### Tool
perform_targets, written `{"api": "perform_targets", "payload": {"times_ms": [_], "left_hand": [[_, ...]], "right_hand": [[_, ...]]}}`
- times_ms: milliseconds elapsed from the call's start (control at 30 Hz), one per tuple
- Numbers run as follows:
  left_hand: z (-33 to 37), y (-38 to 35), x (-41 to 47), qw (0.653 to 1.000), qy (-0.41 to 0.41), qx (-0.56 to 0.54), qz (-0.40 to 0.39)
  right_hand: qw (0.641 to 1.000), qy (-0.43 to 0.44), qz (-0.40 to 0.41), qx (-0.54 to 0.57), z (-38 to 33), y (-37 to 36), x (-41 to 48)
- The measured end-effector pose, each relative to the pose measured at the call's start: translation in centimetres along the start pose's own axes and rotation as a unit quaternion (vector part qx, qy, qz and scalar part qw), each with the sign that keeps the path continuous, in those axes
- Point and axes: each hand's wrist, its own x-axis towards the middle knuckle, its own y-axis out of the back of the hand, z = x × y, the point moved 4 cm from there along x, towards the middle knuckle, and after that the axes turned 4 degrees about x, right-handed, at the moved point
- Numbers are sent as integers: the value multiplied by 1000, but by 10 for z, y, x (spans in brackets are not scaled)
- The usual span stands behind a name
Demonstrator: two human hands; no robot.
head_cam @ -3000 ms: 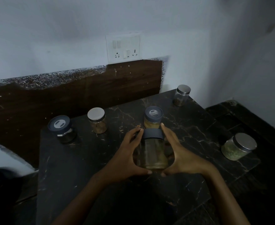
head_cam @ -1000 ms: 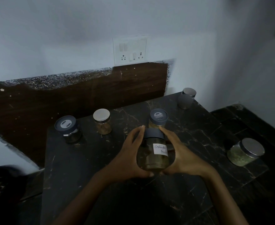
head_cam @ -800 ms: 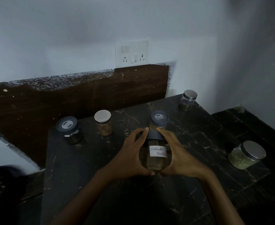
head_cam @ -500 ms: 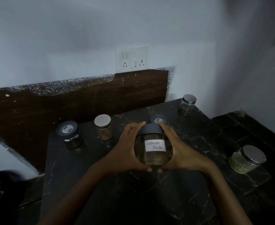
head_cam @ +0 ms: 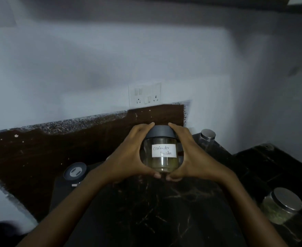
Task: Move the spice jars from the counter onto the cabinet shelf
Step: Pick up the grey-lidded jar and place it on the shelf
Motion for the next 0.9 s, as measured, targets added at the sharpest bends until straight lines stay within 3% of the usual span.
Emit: {"api": "perform_targets", "payload": {"times_ms": [300,567,667,733,900], "left_hand": [[53,113,66,979,-124,113,114],[112,220,115,909,-212,285,218],[109,256,136,890,-168,343,249],[99,279,152,859,-104,411,287],[70,302,181,807,7,497,318]], "right_hand": [[987,122,87,-55,-75,89,69],[934,259,213,-122,-160,177,123],[910,286,258,-153,-185,202,145],[896,300,283,-163,-198,216,161],[894,303,305,-129,-215,235,199]]}}
